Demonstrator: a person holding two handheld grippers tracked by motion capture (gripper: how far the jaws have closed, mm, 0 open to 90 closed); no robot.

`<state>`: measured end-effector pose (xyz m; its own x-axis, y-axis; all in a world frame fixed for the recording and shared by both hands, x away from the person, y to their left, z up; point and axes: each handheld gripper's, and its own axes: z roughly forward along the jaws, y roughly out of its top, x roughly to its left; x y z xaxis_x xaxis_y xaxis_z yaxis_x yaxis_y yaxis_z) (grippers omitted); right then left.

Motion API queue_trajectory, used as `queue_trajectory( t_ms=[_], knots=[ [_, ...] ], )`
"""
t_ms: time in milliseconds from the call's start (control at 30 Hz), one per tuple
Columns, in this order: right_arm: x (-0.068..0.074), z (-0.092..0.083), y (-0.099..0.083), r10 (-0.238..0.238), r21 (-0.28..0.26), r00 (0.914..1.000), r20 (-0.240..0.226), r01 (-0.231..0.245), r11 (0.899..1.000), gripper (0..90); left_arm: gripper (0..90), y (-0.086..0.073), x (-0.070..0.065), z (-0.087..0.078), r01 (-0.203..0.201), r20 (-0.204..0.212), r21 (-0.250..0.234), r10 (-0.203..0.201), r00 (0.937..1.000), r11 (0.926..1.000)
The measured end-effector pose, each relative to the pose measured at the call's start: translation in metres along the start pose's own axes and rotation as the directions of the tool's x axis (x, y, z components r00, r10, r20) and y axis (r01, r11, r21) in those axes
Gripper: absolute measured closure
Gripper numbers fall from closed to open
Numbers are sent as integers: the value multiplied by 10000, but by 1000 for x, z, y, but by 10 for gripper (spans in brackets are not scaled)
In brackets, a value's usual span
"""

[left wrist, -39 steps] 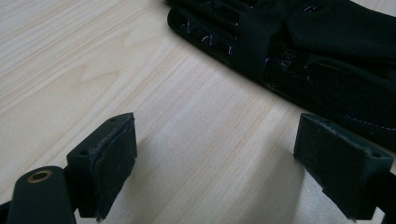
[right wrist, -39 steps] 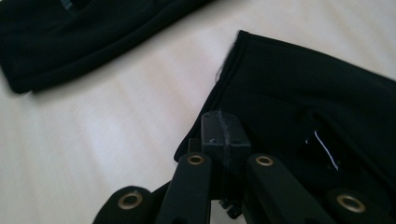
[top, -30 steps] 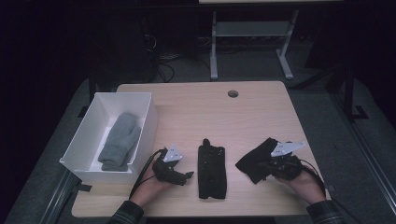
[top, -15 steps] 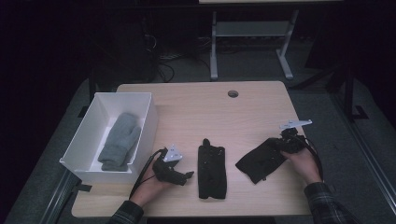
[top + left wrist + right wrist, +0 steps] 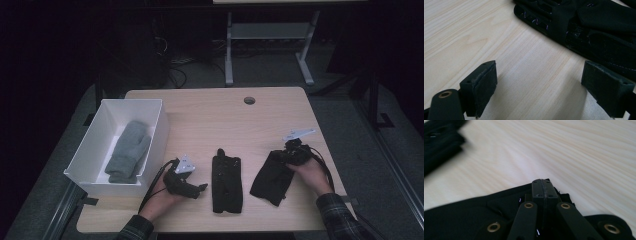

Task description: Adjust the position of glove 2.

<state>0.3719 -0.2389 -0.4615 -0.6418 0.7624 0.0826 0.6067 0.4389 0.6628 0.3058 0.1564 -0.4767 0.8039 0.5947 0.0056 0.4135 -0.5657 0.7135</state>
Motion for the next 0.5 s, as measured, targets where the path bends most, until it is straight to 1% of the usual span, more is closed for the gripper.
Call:
queue_trajectory(
  t_ms=[33,67,233,400,500],
  knots=[
    [5,2,2,-103,8,9999,-98,103,9999,900,126,0,0,0,1,-1,1,-1,10000,10000],
    [9,4,4,-307,10,9994,-162,307,9995,900,126,0,0,0,-4,-1,4,4,10000,10000],
    [28,12,12,-737,94,9960,-497,742,9972,900,126,0,0,0,0,-1,1,0,10000,10000],
    [46,19,18,-1188,106,9895,-823,1201,9927,900,126,0,0,0,-2,-2,1,2,10000,10000],
    [54,21,20,-1436,127,9850,-954,1455,9893,900,126,0,0,0,0,0,-1,0,10000,10000]
  ],
)
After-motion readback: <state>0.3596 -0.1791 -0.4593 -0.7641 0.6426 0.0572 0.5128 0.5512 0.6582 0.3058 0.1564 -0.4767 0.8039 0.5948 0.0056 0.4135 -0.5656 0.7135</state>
